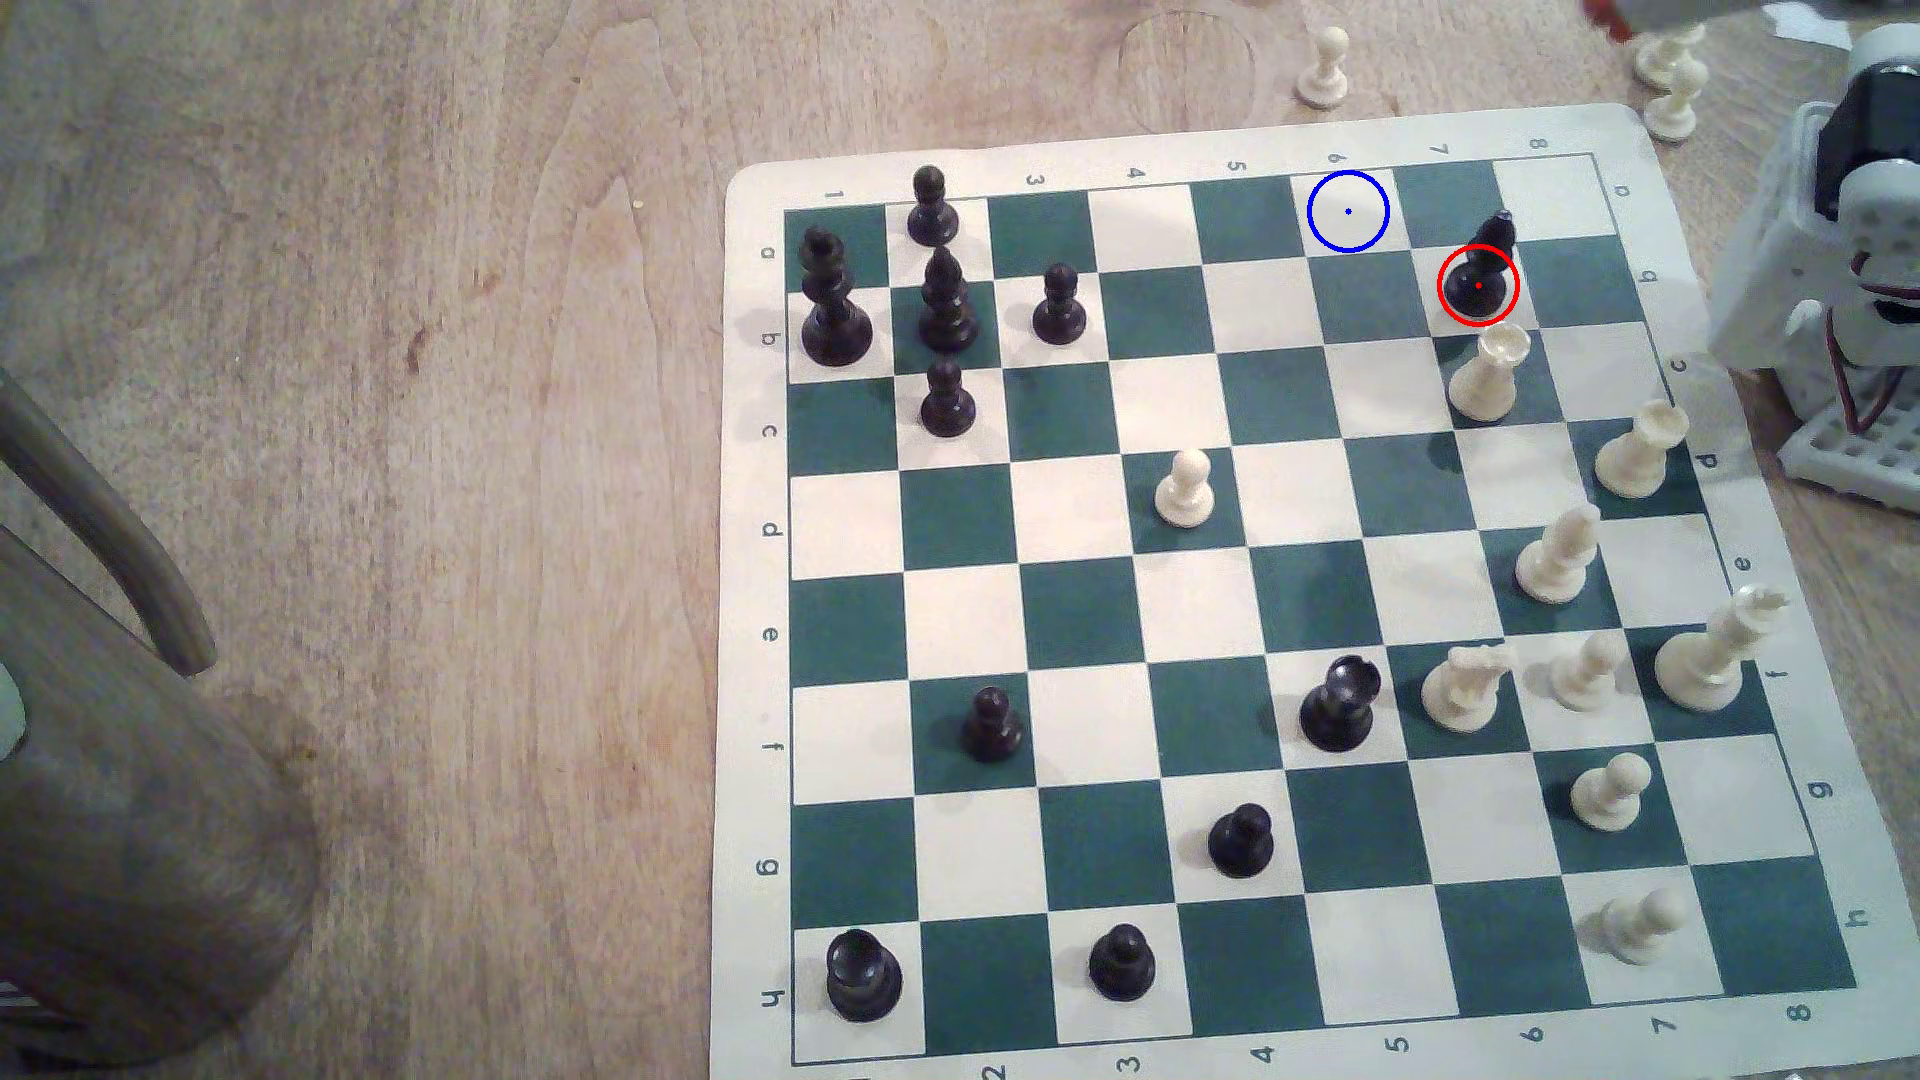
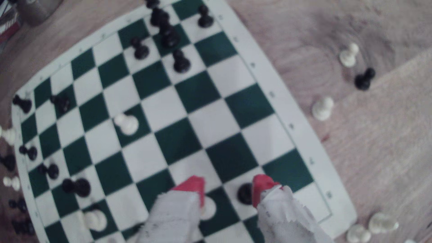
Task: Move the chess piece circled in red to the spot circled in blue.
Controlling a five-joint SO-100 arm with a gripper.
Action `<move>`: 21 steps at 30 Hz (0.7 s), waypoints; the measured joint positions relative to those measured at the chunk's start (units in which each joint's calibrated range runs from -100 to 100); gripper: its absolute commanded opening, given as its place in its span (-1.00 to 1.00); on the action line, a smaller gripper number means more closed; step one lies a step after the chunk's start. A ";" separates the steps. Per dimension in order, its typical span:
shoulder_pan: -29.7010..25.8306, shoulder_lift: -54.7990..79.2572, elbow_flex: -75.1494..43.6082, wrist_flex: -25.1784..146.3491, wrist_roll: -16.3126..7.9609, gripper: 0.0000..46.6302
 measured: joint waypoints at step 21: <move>1.18 29.16 9.58 -5.34 -0.78 -0.51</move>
